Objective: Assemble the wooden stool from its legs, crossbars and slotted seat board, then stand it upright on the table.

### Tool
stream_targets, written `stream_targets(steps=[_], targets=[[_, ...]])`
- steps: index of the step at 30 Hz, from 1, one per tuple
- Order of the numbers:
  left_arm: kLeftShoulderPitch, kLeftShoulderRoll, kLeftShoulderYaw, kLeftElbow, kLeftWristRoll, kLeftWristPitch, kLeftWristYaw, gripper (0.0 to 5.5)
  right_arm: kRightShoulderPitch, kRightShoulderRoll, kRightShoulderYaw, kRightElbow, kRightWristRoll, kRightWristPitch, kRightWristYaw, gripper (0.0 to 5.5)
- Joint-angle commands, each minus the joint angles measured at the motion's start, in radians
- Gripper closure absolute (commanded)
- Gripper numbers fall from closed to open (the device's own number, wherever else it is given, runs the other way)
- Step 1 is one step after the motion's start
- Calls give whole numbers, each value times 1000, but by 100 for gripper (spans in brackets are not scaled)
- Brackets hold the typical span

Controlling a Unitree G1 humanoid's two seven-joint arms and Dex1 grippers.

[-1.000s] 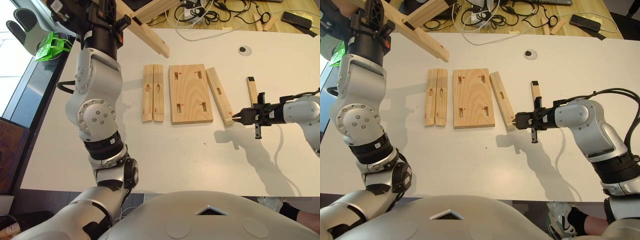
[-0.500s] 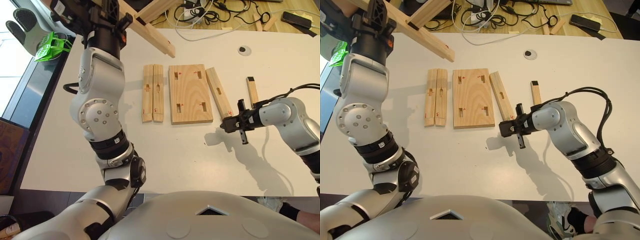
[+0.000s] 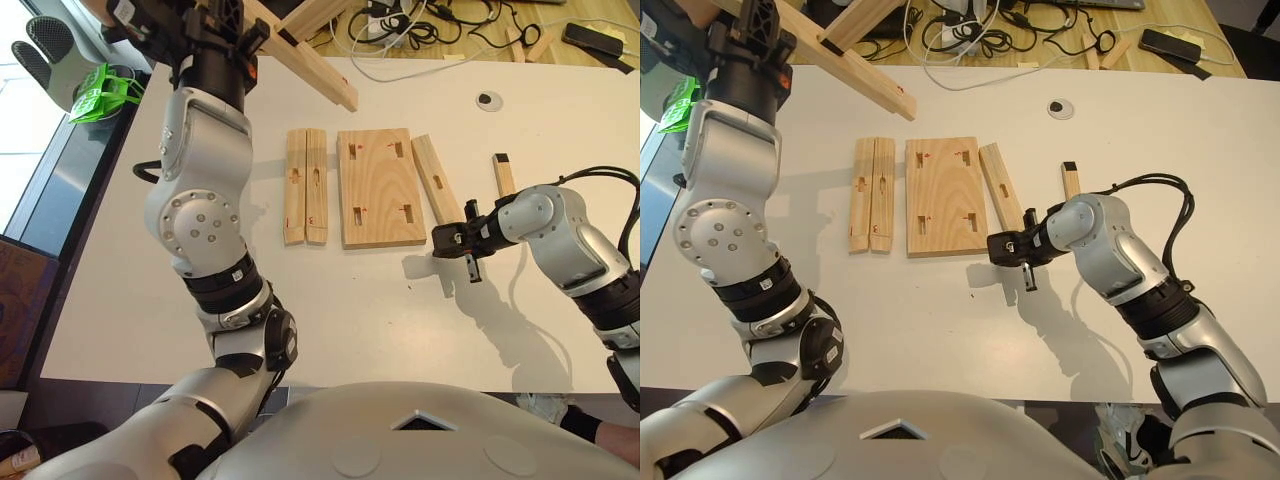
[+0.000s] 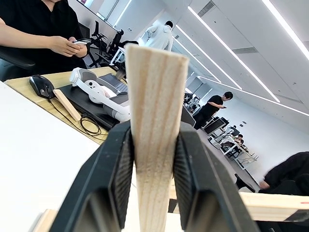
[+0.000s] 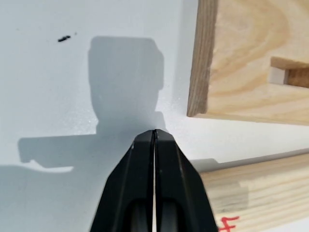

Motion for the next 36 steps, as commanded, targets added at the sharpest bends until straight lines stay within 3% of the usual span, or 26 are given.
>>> stream_targets(steps=[1,16,20,23,28,36], targets=[[-16,-15,-6,1,8,2,0,448,-65,76,38,58,-40,36,-35,550],[-22,-21,-4,11,29,4,-12,448,-126,369,25,227,1,60,-232,550],[-11,3,-20,2,53,23,-20,448,-154,429,-69,180,81,127,-268,550],[-2,10,-39,-7,80,35,-30,448,-155,402,-116,100,112,177,-271,550],[27,23,-69,-26,122,54,-48,448,-127,244,-162,50,100,173,-262,550],[160,14,-107,-177,143,275,1,448,16,125,-274,12,107,214,-371,550]])
